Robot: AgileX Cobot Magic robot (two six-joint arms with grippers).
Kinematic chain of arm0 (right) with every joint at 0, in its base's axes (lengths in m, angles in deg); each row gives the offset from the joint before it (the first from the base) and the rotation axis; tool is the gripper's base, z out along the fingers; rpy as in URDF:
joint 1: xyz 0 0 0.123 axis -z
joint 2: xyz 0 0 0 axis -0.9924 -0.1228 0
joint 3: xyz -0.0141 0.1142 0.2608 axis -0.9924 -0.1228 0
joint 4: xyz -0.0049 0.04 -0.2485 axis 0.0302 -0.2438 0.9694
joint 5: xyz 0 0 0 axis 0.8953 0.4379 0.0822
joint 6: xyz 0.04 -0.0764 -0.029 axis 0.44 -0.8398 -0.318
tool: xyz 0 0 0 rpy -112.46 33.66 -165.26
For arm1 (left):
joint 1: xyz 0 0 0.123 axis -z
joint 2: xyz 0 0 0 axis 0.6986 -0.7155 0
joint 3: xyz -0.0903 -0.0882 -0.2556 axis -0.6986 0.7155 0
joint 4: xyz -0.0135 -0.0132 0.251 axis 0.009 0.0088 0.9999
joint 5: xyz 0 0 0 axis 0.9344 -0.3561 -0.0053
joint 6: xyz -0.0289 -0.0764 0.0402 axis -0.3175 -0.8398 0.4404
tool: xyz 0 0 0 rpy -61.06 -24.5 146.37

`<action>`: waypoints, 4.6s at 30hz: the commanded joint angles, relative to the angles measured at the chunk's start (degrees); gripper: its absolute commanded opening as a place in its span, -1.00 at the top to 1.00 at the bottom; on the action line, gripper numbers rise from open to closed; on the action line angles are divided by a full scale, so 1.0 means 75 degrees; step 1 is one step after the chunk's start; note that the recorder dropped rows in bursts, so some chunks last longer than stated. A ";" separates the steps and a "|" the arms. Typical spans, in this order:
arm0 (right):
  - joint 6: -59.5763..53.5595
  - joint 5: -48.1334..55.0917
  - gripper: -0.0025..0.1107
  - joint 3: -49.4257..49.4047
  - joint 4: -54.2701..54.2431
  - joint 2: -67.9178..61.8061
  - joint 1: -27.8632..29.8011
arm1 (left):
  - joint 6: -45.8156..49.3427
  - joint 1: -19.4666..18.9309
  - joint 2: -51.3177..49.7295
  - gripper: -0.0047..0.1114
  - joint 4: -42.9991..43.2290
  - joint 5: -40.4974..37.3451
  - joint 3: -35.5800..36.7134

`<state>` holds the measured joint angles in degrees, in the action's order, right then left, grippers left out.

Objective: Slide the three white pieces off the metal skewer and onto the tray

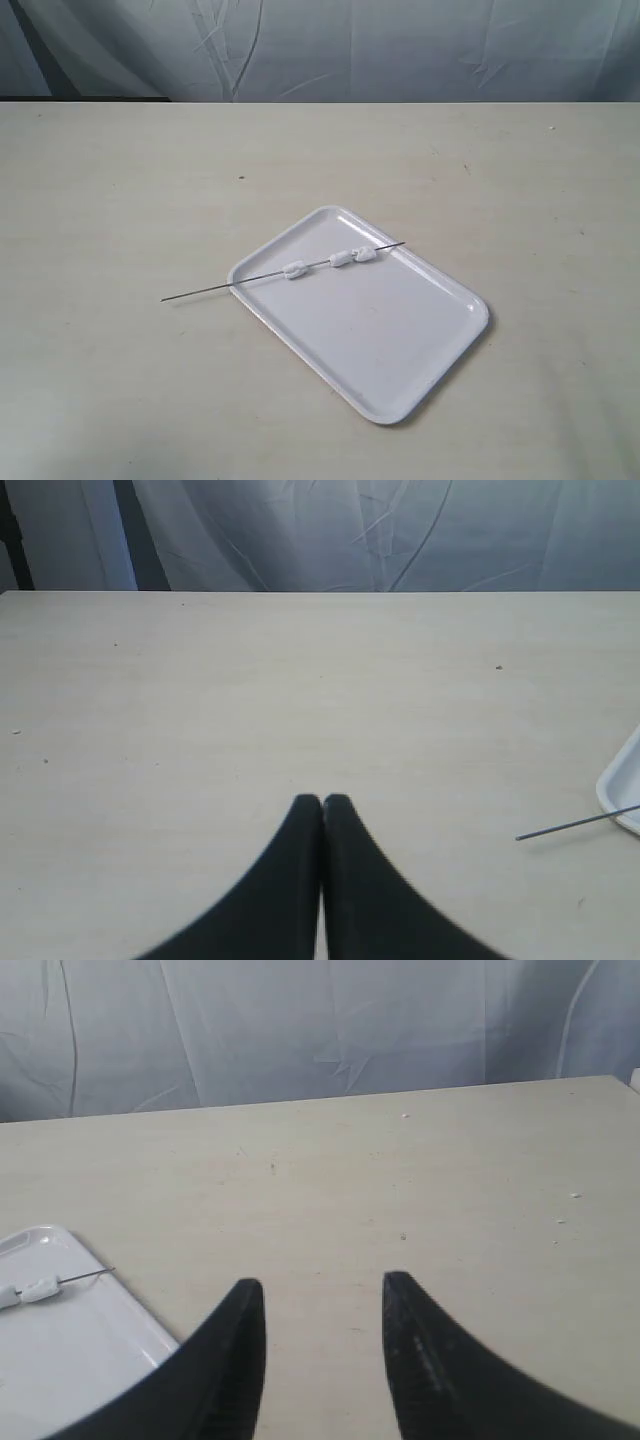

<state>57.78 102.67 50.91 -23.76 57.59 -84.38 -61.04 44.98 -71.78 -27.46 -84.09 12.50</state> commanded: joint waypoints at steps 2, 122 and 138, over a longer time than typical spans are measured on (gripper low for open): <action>-0.0011 -0.0057 0.29 -0.0013 -0.0006 -0.0004 0.0037 | -0.0015 -0.0024 0.0036 0.92 0.0020 0.0058 0.0037; -0.0215 0.3000 0.12 0.8795 0.1181 -0.6910 -0.1630 | -1.0414 0.0830 -0.7770 0.07 1.3678 0.6815 -0.5341; -0.1615 0.3877 0.21 0.8859 -0.0565 -1.0658 -0.2039 | -0.9210 0.2455 -1.1773 0.07 1.3678 0.4936 -0.5369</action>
<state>46.87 131.12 116.85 -27.19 -20.69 -99.65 -133.09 60.94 -156.34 75.38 -41.64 -27.48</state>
